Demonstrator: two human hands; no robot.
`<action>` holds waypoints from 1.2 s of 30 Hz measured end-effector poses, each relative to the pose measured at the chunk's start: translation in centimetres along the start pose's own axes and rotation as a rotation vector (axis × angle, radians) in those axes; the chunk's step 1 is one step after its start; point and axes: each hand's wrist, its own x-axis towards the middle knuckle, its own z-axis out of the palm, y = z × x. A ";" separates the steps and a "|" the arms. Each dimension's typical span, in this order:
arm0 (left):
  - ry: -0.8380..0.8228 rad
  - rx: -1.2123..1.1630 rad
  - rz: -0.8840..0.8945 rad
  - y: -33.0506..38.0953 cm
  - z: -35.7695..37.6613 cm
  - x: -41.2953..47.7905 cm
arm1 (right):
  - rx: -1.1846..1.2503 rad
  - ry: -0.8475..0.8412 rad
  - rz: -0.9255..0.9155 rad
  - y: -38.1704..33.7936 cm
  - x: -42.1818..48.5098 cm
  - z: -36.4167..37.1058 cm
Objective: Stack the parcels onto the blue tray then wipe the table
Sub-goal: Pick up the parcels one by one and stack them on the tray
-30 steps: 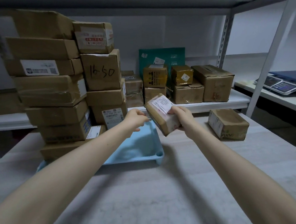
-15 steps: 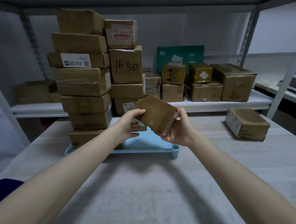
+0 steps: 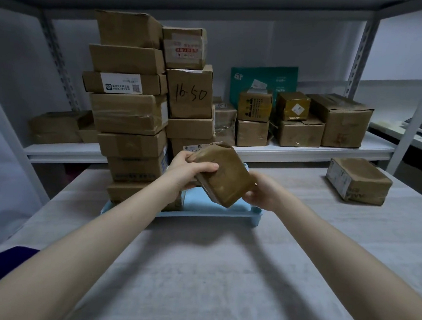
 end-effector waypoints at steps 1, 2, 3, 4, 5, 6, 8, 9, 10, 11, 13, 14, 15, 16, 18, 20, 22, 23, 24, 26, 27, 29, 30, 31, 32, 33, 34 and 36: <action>0.025 0.046 0.073 0.0 0.1 -0.1 | -0.014 0.042 -0.015 -0.1 0.2 0.0; 0.048 0.112 0.157 -0.1 0.1 -0.1 | -0.060 0.080 -0.020 -0.1 0.3 0.0; 0.063 0.204 0.238 -0.2 0.3 -0.1 | -0.118 0.104 -0.018 -0.1 0.2 0.0; 0.073 0.314 0.314 -0.3 0.5 0.0 | -0.164 0.104 -0.011 -0.2 -0.1 0.1; 0.080 0.428 0.381 -0.3 0.7 -0.1 | -0.192 0.082 0.004 -0.4 -0.5 0.2; 0.085 0.526 0.444 -0.2 0.8 -0.3 | -0.206 0.047 0.020 -0.6 -0.8 0.3; 0.057 0.645 0.530 0.0 1.1 -0.4 | -0.197 -0.033 0.049 -0.9 -1.1 0.2; 0.034 0.676 0.556 0.2 1.2 -0.4 | -0.184 -0.068 0.056 -1.1 -1.1 0.2; 0.008 0.705 0.566 0.3 1.2 -0.4 | -0.173 -0.100 0.054 -1.2 -1.1 0.2; -0.012 0.724 0.577 0.5 1.2 -0.4 | -0.165 -0.127 0.036 -1.4 -1.0 0.1; -0.034 0.709 0.582 1.2 1.0 -0.3 | -0.153 -0.152 -0.013 -2.0 -1.1 0.3; -0.047 0.679 0.588 1.6 0.9 -0.2 | -0.152 -0.154 -0.017 -2.5 -1.3 0.3; -0.071 0.649 0.592 2.0 0.8 -0.3 | -0.154 -0.162 0.004 -2.7 -1.5 0.4; -0.090 0.622 0.608 2.5 0.7 -0.2 | -0.162 -0.183 0.033 -3.4 -1.7 0.4; -0.098 0.585 0.644 3.2 0.6 -0.3 | -0.162 -0.249 0.107 -4.3 -2.4 0.4; -0.065 0.583 0.718 4.2 0.3 -0.4 | -0.125 -0.296 0.113 -5.3 -3.4 0.7; -0.056 0.607 0.777 5.2 0.1 -0.5 | 0.015 -0.320 0.041 -6.2 -4.3 1.1; -0.054 0.623 0.802 5.7 0.0 -0.6 | 0.089 -0.325 -0.005 -6.7 -4.7 1.4; -0.043 0.640 0.830 6.4 -0.1 -0.7 | 0.139 -0.331 -0.047 -7.3 -5.2 1.7; -0.008 0.677 0.864 7.6 -0.2 -1.1 | 0.162 -0.337 -0.114 -8.1 -5.9 2.1; 0.010 0.702 0.879 8.2 -0.3 -1.2 | 0.153 -0.344 -0.148 -8.6 -6.3 2.3; 0.032 0.756 0.911 9.1 -0.2 -1.6 | 0.154 -0.359 -0.196 -9.4 -6.9 2.5; 0.036 0.772 0.937 9.4 -0.2 -1.8 | 0.148 -0.368 -0.211 -9.9 -7.3 2.6; 0.040 0.781 0.968 9.7 -0.3 -2.0 | 0.142 -0.381 -0.216 -10.4 -7.9 2.7; 0.044 0.787 1.002 10.1 -0.4 -2.2 | 0.138 -0.387 -0.221 -10.9 -8.4 2.8; 0.044 0.794 1.029 10.4 -0.5 -2.2 | 0.146 -0.383 -0.223 -11.3 -8.8 2.8; 0.034 0.794 1.058 10.9 -0.6 -2.4 | 0.154 -0.376 -0.237 -11.8 -9.1 2.8; -0.045 0.734 1.089 11.7 -0.9 -2.8 | 0.184 -0.365 -0.286 -12.5 -9.5 2.8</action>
